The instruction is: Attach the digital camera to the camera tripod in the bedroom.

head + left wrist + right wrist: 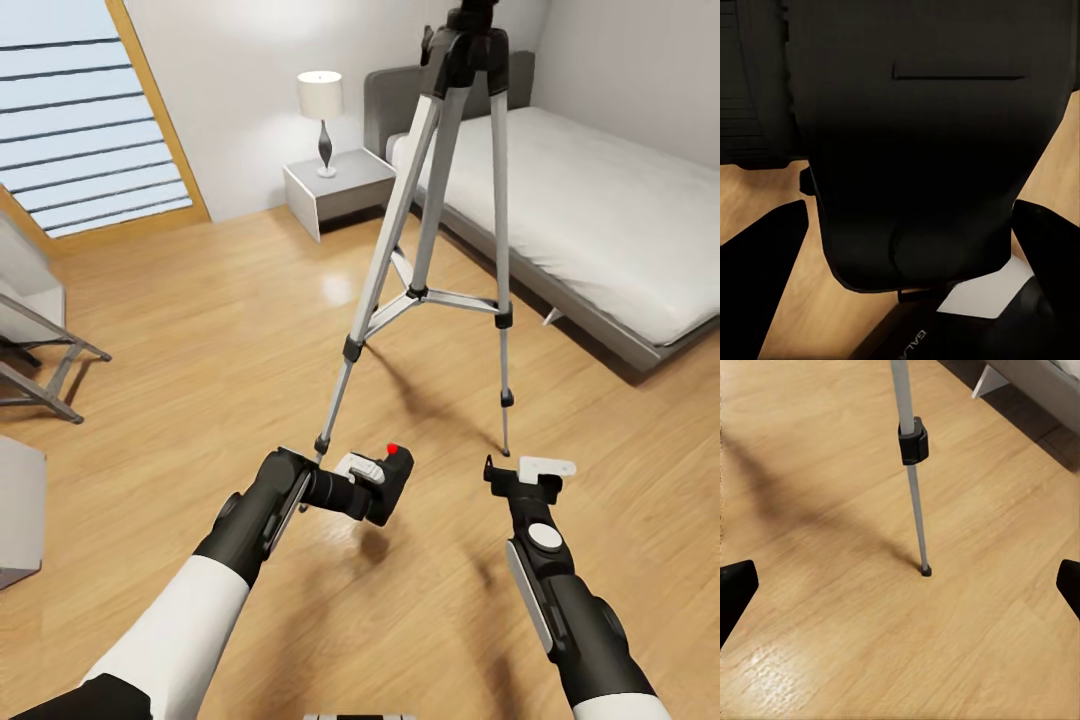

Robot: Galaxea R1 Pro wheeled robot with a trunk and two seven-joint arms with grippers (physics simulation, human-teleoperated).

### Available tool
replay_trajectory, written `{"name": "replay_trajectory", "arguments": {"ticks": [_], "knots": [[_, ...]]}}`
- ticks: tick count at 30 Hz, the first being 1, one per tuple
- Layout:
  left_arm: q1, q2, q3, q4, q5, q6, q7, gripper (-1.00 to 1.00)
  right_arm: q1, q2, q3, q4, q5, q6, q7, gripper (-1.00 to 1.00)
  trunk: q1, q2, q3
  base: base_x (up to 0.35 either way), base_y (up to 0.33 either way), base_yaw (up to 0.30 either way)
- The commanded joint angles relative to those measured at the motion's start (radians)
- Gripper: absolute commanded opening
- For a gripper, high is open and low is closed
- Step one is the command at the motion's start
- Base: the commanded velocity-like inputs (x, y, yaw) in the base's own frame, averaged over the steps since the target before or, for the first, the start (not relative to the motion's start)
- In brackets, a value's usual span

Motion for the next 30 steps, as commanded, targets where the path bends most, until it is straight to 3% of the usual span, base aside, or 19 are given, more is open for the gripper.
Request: {"name": "replay_trajectory", "arguments": {"ticks": [1,30], "knots": [[0.000,0.000,0.001,0.001,-0.010,0.003,-0.009,-1.00,0.000,0.001,0.001,0.003,0.005,0.008,-0.003,1.00,-0.004,0.007,0.003,0.000,0.000,0.000],[0.000,0.000,-0.005,0.029,-0.010,0.000,-0.006,-1.00,0.012,0.005,0.001,0.070,0.000,0.008,-0.001,1.00,-0.115,0.210,0.096,0.000,0.000,0.000]]}}
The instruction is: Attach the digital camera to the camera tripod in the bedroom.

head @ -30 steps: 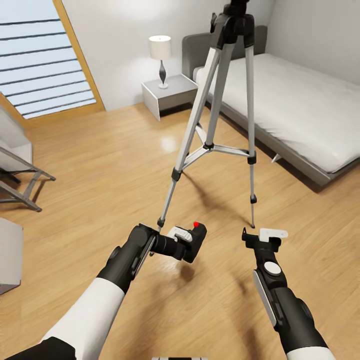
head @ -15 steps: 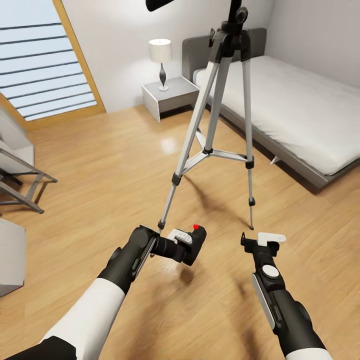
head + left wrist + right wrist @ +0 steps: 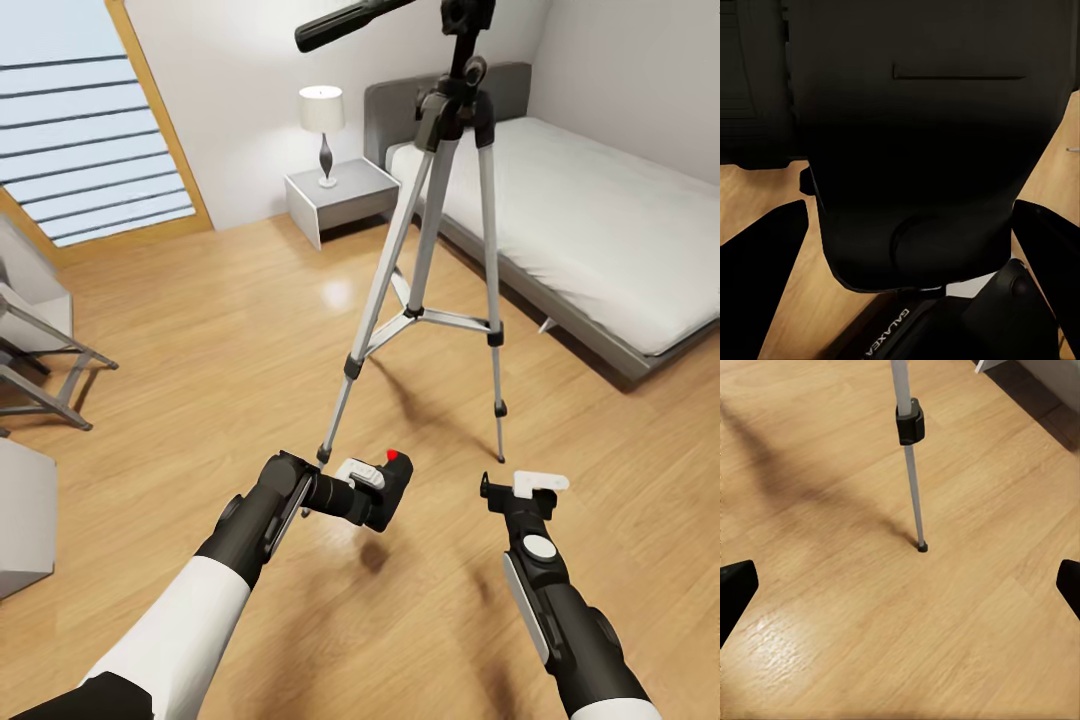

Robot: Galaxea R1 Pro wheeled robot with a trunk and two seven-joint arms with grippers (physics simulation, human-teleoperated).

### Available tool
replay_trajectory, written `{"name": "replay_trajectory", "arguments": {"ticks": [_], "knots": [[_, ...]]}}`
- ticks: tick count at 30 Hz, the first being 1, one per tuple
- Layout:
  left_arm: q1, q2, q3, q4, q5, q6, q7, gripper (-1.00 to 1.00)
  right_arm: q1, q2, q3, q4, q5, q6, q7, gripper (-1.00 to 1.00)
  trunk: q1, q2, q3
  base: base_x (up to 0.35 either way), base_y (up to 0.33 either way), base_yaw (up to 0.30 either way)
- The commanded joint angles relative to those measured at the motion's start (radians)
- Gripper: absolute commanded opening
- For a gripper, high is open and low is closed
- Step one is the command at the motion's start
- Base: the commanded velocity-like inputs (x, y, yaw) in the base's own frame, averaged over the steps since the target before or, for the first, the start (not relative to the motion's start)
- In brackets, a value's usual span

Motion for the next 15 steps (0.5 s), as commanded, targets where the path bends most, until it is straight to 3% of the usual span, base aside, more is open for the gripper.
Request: {"name": "replay_trajectory", "arguments": {"ticks": [1,15], "knots": [[0.000,0.000,0.001,-0.001,-0.009,0.003,-0.009,-1.00,0.000,0.000,0.001,-0.001,0.004,0.008,-0.003,1.00,-0.004,0.007,0.003,0.000,0.000,0.000],[0.000,0.000,0.000,0.015,-0.009,0.002,-0.009,-1.00,0.001,0.000,0.001,0.029,0.003,0.008,-0.002,1.00,-0.058,0.105,0.056,0.000,0.000,0.000]]}}
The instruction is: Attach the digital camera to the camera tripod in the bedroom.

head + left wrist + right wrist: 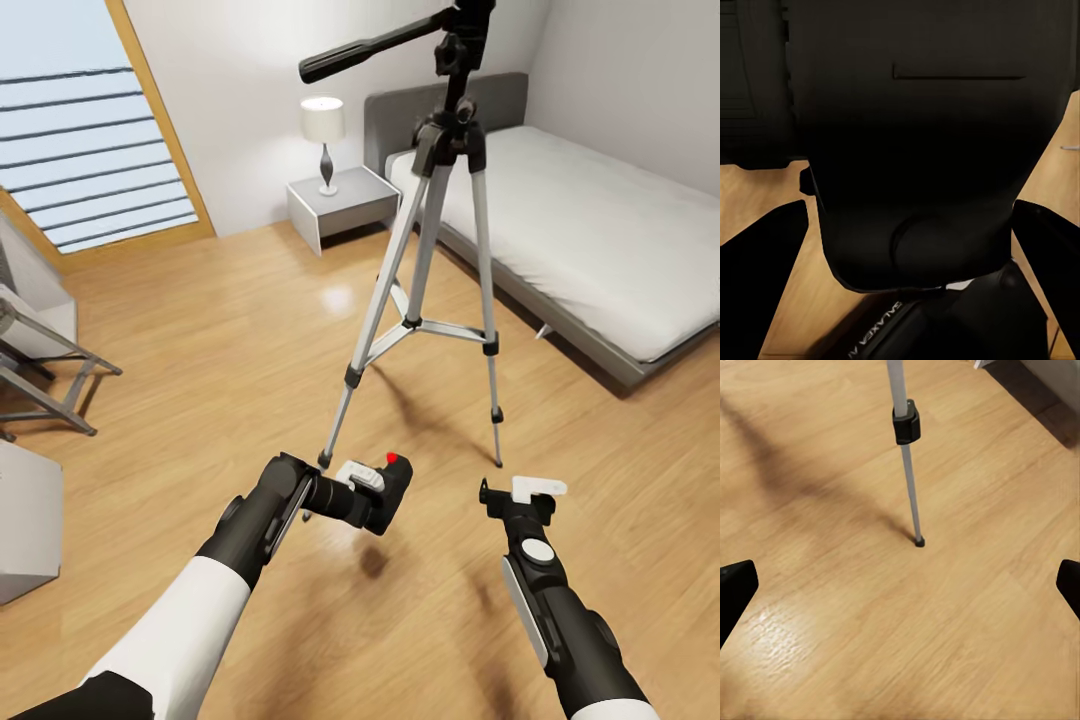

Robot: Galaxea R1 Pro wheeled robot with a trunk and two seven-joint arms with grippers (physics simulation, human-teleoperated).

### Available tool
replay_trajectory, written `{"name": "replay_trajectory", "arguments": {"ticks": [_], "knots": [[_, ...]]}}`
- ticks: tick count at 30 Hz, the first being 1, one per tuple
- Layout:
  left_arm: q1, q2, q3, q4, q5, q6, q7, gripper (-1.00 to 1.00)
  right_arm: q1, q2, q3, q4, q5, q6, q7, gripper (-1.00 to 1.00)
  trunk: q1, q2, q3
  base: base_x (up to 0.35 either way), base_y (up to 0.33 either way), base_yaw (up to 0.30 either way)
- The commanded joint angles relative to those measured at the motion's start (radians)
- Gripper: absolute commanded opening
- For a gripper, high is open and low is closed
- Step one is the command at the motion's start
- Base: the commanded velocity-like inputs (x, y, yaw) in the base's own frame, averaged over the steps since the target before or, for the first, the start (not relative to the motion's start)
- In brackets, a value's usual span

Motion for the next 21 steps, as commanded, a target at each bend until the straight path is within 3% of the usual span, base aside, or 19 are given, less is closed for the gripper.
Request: {"name": "replay_trajectory", "arguments": {"ticks": [1,9,16,21], "knots": [[0.000,0.000,0.001,0.000,-0.009,0.003,-0.009,-1.00,0.000,0.000,0.001,0.000,0.004,0.008,-0.003,1.00,-0.004,0.007,0.004,0.000,0.000,0.000],[0.000,0.000,0.000,0.006,-0.009,0.001,-0.009,-1.00,0.000,0.000,0.003,0.027,0.004,0.007,-0.002,1.00,-0.035,0.063,0.041,0.000,0.000,0.000],[0.000,0.000,0.001,0.007,-0.009,0.001,-0.009,-1.00,0.000,0.016,0.003,0.058,0.004,0.005,-0.002,1.00,-0.061,0.112,0.064,0.000,0.000,0.000],[0.000,0.000,0.000,0.019,-0.009,-0.002,-0.008,-1.00,0.000,0.023,0.003,0.146,0.004,-0.001,0.001,1.00,-0.081,0.147,0.080,0.000,0.000,0.000]]}}
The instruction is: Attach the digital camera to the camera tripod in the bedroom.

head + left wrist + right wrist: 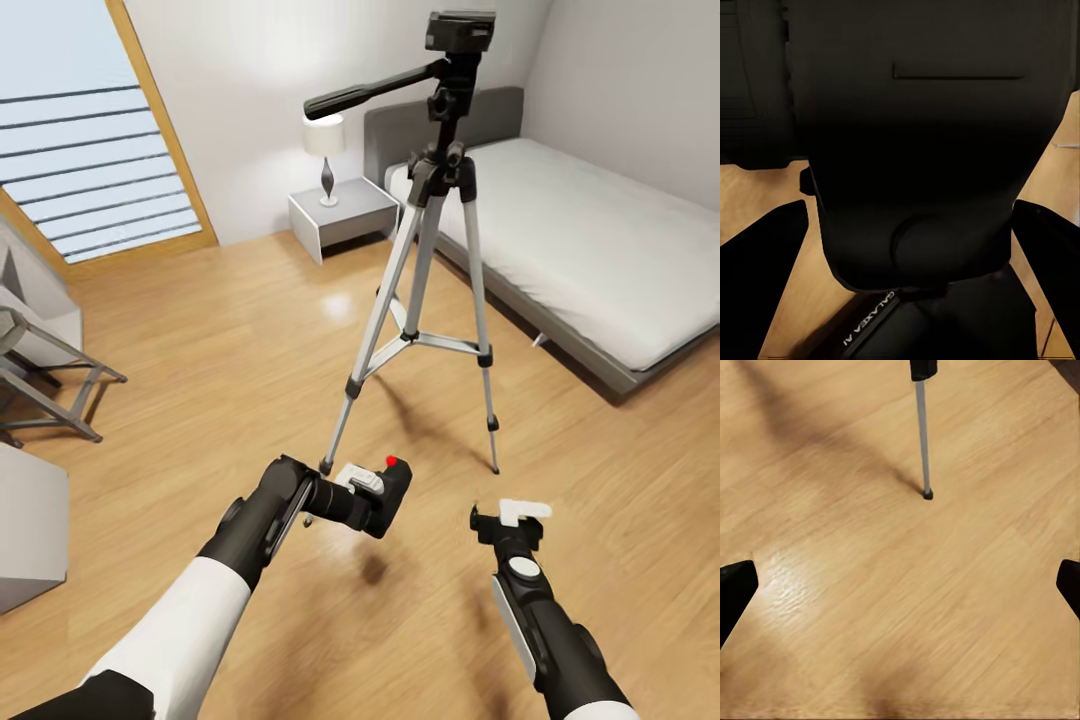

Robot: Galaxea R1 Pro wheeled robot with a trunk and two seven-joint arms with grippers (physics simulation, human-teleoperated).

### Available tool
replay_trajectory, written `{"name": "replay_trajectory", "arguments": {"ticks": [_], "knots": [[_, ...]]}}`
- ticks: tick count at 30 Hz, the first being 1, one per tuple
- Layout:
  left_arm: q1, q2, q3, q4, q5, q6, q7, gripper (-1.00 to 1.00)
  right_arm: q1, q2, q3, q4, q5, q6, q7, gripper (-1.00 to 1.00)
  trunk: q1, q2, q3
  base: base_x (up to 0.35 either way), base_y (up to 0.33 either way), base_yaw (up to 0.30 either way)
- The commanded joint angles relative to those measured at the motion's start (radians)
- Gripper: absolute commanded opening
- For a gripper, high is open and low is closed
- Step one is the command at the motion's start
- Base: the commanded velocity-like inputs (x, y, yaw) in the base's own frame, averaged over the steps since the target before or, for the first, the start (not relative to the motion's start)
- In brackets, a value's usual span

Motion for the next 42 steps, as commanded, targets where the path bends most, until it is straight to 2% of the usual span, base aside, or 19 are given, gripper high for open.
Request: {"name": "replay_trajectory", "arguments": {"ticks": [1,3,4,6,8,10,11,14,17,22,26,27,28,34,36,40,42], "knots": [[0.000,0.000,0.000,0.009,-0.006,-0.004,-0.010,-1.00,0.000,0.001,0.000,0.020,0.005,0.007,-0.001,1.00,-0.004,0.007,0.003,0.000,0.000,0.000],[0.000,0.000,-0.001,0.030,-0.004,-0.029,-0.011,-1.00,0.000,0.002,0.001,0.057,0.005,0.002,0.001,1.00,-0.012,0.021,0.009,0.000,0.000,0.000],[0.000,0.000,-0.001,0.068,-0.005,-0.073,-0.012,-1.00,0.000,0.002,0.003,0.093,0.004,-0.011,0.002,1.00,-0.015,0.028,0.012,0.000,0.000,0.000],[0.001,0.000,-0.001,0.100,-0.005,-0.107,-0.014,-1.00,0.000,0.002,0.004,0.114,0.004,-0.024,0.002,1.00,-0.023,0.042,0.018,0.000,0.000,0.000],[0.000,0.000,0.003,0.172,-0.007,-0.187,-0.017,-1.00,0.000,0.003,0.006,0.151,0.004,-0.054,0.004,1.00,-0.031,0.056,0.025,0.000,0.000,0.000],[0.001,0.004,0.004,0.200,-0.007,-0.220,-0.017,-1.00,0.000,0.004,0.009,0.164,0.003,-0.064,0.005,1.00,-0.038,0.070,0.031,0.000,0.000,0.000],[0.001,0.012,0.005,0.207,-0.006,-0.228,-0.017,-1.00,0.000,0.005,0.010,0.166,0.003,-0.067,0.005,1.00,-0.042,0.077,0.034,0.000,0.000,0.000],[0.001,0.079,0.008,0.236,0.002,-0.284,-0.020,-1.00,0.000,0.012,0.013,0.180,0.002,-0.074,0.006,1.00,-0.054,0.098,0.043,0.000,0.000,0.000],[0.001,0.105,0.010,0.289,0.004,-0.340,-0.019,-1.00,0.000,0.018,0.014,0.193,0.003,-0.076,0.005,1.00,-0.065,0.119,0.053,0.000,0.000,0.000],[0.001,0.117,0.028,0.405,0.002,-0.446,-0.013,-1.00,0.000,0.021,0.014,0.227,0.003,-0.078,0.005,1.00,-0.084,0.154,0.068,0.000,0.000,0.000],[0.001,0.119,0.034,0.445,0.002,-0.476,-0.010,-1.00,0.000,0.021,0.014,0.248,0.003,-0.078,0.006,1.00,-0.100,0.182,0.081,0.000,0.000,0.000],[0.001,0.121,0.037,0.525,0.002,-0.542,-0.006,-1.00,0.000,0.021,0.014,0.290,0.004,-0.079,0.006,1.00,-0.104,0.189,0.084,0.000,0.000,0.000],[0.001,0.123,0.039,0.546,0.002,-0.562,-0.005,-1.00,0.000,0.020,0.014,0.300,0.004,-0.080,0.006,1.00,-0.107,0.196,0.087,0.000,0.000,0.000],[0.001,0.136,0.047,0.608,0.002,-0.619,0.012,-1.00,0.000,0.019,0.013,0.332,0.006,-0.113,0.005,1.00,-0.130,0.238,0.106,0.000,0.000,0.000],[0.001,0.145,0.051,0.661,0.002,-0.658,0.024,-1.00,0.000,0.017,0.012,0.373,0.007,-0.145,0.003,1.00,-0.138,0.252,0.112,0.000,0.000,0.000],[0.001,0.155,0.052,0.700,0.002,-0.689,0.027,-1.00,0.000,0.015,0.011,0.402,0.009,-0.154,0.003,1.00,-0.153,0.280,0.125,0.000,0.000,0.000],[0.001,0.176,0.052,0.759,0.003,-0.727,0.029,-1.00,0.000,0.011,0.011,0.428,0.010,-0.159,0.003,1.00,-0.161,0.294,0.131,0.000,0.000,0.000]]}}
